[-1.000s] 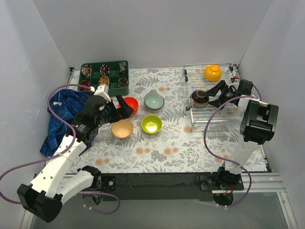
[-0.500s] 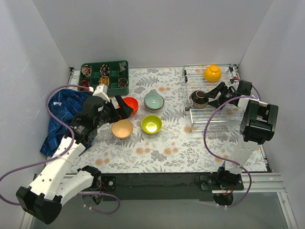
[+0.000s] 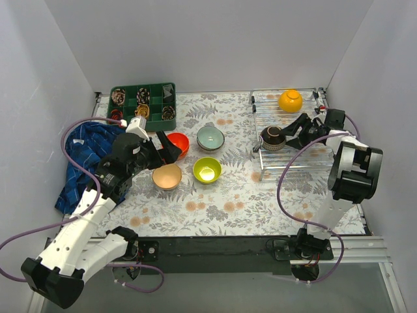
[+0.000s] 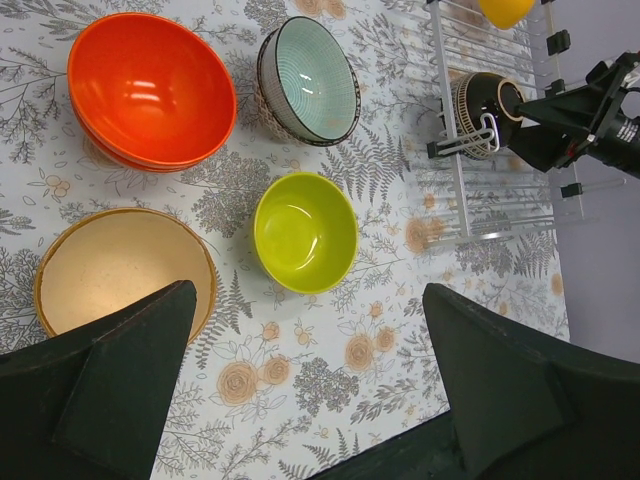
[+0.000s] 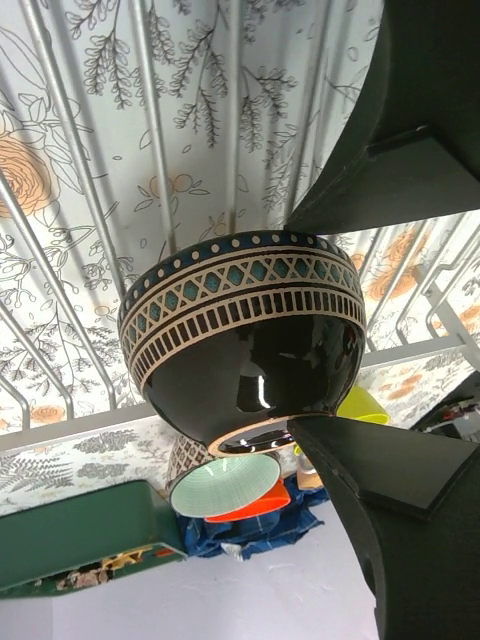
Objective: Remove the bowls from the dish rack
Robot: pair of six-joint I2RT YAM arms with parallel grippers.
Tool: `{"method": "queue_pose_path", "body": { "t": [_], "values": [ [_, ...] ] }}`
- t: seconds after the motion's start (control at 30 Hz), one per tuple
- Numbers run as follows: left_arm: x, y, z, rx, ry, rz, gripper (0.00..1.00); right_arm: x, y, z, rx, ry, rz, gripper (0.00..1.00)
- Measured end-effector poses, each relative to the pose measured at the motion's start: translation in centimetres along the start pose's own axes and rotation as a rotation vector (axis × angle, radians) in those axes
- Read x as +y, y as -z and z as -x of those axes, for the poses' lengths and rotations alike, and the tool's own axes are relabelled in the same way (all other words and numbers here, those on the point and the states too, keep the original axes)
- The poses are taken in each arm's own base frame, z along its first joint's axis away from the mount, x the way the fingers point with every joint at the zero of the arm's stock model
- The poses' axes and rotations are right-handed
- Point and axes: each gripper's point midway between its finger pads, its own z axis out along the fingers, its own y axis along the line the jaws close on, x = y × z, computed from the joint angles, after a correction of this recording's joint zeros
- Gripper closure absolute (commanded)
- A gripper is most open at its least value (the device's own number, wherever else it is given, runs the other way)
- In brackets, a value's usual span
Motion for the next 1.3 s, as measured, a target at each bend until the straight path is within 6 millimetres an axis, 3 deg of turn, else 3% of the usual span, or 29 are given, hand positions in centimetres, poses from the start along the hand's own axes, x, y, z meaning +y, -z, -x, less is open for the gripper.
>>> {"method": "queue_pose_path", "body": {
  "t": [0.23,0.53,0.7,0.83,0.97,1.13,1.3],
  "values": [
    [0.1,0.1,-0.1,-0.001,-0.004,0.0,0.02,0.9,2.2,0.2,-0.05,0.088,-0.084,0.94],
    [0.7,0.2,-1.0,0.009,-0.007,0.002,0.02,2.8,6.6,1.1,-0.166,0.282,-0.199,0.98],
    [0.8,0.2,-1.2,0.015,-0.006,0.0,0.02,4.7,8.9,1.4,-0.244,0.411,-0.249,0.99],
    [0.6,0.2,-1.4,0.024,0.001,-0.009,0.02,7.3,9.9,0.6,-0.286,0.541,-0.272,0.99],
    [0.3,0.0,-1.8,0.043,0.011,-0.021,0.02,11.7,9.7,-2.1,-0.3,0.759,-0.266,0.99],
    [0.0,-1.0,-2.8,0.101,0.043,-0.036,0.02,17.9,8.6,-8.1,-0.27,1.024,-0.152,0.99],
    [-0.5,-1.8,-3.7,0.16,0.079,-0.054,0.02,21.3,8.2,-12.8,-0.275,1.269,-0.103,0.99]
  ]
}}
